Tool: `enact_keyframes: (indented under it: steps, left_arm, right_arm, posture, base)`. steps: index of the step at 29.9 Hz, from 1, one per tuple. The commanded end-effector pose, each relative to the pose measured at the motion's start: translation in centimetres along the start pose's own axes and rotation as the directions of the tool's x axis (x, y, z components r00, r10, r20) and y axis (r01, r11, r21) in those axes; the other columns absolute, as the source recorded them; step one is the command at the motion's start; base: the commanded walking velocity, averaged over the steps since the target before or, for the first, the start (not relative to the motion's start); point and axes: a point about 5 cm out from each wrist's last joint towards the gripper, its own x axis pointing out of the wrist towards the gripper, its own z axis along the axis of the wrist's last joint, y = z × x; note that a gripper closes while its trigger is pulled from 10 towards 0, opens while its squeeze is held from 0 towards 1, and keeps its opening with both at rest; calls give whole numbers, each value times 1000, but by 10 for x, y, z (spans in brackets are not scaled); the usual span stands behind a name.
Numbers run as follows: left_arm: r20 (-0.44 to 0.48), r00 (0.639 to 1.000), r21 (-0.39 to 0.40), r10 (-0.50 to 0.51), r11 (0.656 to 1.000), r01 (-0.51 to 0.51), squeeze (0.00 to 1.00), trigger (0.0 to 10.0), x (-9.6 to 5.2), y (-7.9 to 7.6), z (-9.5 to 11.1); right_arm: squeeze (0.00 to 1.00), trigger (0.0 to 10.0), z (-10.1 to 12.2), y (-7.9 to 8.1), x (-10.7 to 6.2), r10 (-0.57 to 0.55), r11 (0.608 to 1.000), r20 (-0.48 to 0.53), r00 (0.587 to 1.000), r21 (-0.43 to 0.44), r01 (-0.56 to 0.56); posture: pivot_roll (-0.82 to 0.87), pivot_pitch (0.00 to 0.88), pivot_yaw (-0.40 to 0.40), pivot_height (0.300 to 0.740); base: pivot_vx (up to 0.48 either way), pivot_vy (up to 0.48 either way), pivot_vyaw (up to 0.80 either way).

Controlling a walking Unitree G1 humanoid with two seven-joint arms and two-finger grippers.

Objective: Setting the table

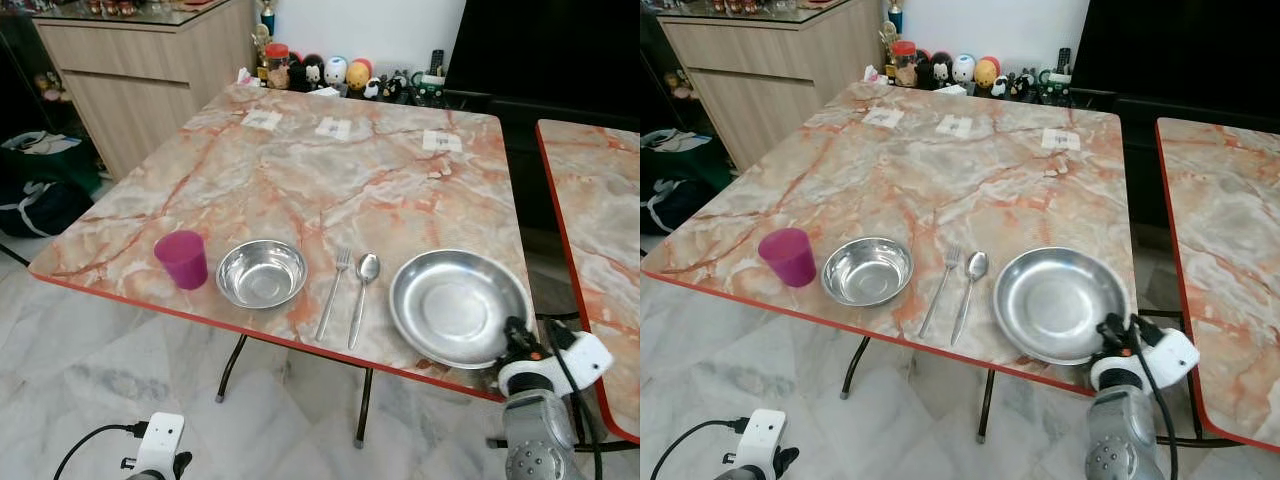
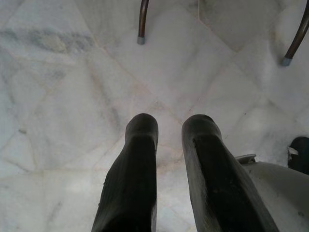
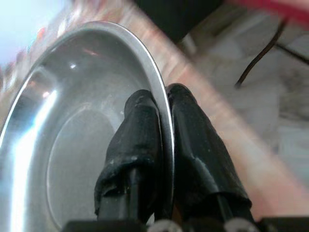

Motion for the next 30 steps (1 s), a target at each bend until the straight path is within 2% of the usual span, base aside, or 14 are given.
enact_keyframes:
  steps: [1, 2, 5, 6, 7, 8, 11, 21, 24, 30]
  left_arm:
    - [-7, 1000, 14, 7, 1000, -7, 0, 10000, -1, 1, -2]
    - [-9, 1000, 17, 11, 1000, -11, 0, 10000, -1, 2, -2]
    - [-15, 1000, 25, 16, 1000, -16, 0, 10000, -1, 3, -3]
    - [-17, 1000, 28, 18, 999, -17, 0, 10000, -1, 3, -3]
    - [-22, 999, 27, 24, 999, -24, 0, 10000, -1, 4, -5]
    - [-25, 999, 32, 29, 999, -28, 0, 10000, -2, 4, -6]
    - [-33, 999, 45, 36, 998, -35, 0, 10000, -2, 3, -8]
    - [-48, 997, 64, 54, 997, -51, 0, 10000, -4, 6, -13]
    - [-47, 997, 66, 56, 996, -53, 0, 10000, -3, 5, -12]
    - [-40, 998, 73, 55, 996, -52, 0, 10000, -1, 1, -8]
  right_arm:
    - [0, 0, 17, 6, 0, 29, 998, 112, 993, 56, -35]
    - [0, 0, 27, 16, -1, 100, 988, 175, 980, 95, -118]
    - [0, 0, 34, 36, -3, 225, 961, 218, 950, 113, -253]
    - [0, 784, 33, 41, -3, 251, 953, 217, 943, 115, -280]
    - [0, 8000, 33, 49, -3, 285, 940, 221, 933, 128, -317]
    - [0, 10000, 32, 51, -3, 288, 937, 224, 931, 133, -322]
    - [0, 10000, 29, 50, 0, 273, 940, 221, 936, 145, -308]
    - [0, 10000, 26, 52, -1, 284, 929, 231, 931, 175, -326]
    - [0, 10000, 25, 51, 0, 284, 933, 219, 934, 161, -321]
    - [0, 10000, 26, 49, 1, 275, 935, 231, 933, 163, -316]
  posture:
    - [185, 7, -29, 740]
    - [180, 8, -23, 740]
    - [173, 7, -20, 740]
    - [168, 5, -17, 740]
    - [166, 4, -17, 740]
    - [166, 4, -17, 740]
    - [173, 1, -21, 740]
    - [175, 1, -19, 740]
    - [174, 0, -19, 740]
    - [172, 0, -21, 740]
  base:
    - [0, 0, 0]
    - [0, 0, 0]
    - [0, 0, 0]
    - [0, 0, 0]
    - [0, 0, 0]
    - [0, 0, 0]
    - [0, 0, 0]
    - [0, -346, 0]
    - [160, -364, 0]
    - [80, -369, -714]
